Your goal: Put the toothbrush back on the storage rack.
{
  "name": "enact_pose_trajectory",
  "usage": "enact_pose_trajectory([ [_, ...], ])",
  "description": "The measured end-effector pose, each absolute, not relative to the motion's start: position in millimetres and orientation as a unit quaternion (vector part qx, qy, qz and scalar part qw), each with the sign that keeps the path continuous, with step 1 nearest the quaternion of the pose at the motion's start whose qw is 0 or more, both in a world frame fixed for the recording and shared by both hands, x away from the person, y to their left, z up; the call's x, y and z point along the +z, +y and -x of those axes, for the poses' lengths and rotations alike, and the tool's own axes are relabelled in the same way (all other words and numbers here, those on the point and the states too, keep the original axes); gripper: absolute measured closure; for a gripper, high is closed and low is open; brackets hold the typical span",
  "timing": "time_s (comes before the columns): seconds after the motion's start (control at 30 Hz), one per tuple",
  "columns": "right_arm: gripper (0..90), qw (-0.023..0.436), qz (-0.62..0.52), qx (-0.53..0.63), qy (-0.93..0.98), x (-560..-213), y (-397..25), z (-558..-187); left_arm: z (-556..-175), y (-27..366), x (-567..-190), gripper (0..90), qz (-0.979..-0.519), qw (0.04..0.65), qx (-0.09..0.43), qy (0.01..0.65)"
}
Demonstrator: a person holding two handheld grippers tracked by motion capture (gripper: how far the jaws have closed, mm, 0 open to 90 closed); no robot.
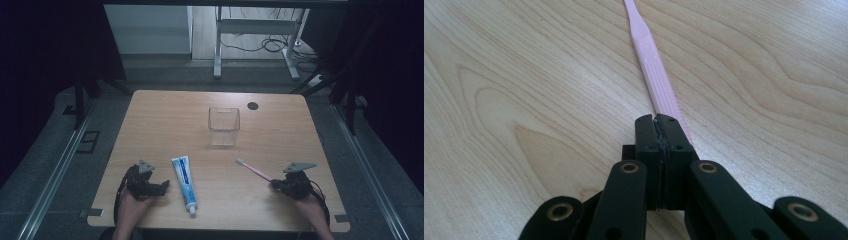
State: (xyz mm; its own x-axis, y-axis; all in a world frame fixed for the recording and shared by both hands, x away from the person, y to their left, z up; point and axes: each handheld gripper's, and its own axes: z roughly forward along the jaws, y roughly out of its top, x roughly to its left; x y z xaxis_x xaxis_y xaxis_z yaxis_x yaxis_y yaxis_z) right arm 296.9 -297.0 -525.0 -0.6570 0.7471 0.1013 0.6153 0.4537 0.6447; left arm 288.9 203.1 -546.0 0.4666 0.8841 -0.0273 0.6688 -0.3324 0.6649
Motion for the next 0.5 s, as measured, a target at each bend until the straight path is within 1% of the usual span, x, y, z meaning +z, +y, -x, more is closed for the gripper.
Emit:
enact_pose_trajectory([
  [0.27, 84.6, 0.102, -0.396, 0.332, 0.85, -515.4, -294.3, -295.0, -288.8, 203.0, -546.0, 0.7, -0.797, 0.312, 0.173, 0.487],
  [0.37, 81.7, 0.106, -0.395, 0.322, 0.854, -510.0, -295.1, -296.0, -288.8, 203.1, -546.0, 0.7, -0.798, 0.311, 0.173, 0.487],
  [0.4, 79.5, 0.107, -0.393, 0.314, 0.858, -506.8, -295.5, -297.5, -288.8, 203.0, -546.0, 0.7, -0.798, 0.311, 0.173, 0.487],
  [0.5, 77.2, 0.109, -0.389, 0.302, 0.864, -503.7, -295.5, -299.3, -288.8, 203.0, -546.0, 0.7, -0.798, 0.311, 0.173, 0.487],
])
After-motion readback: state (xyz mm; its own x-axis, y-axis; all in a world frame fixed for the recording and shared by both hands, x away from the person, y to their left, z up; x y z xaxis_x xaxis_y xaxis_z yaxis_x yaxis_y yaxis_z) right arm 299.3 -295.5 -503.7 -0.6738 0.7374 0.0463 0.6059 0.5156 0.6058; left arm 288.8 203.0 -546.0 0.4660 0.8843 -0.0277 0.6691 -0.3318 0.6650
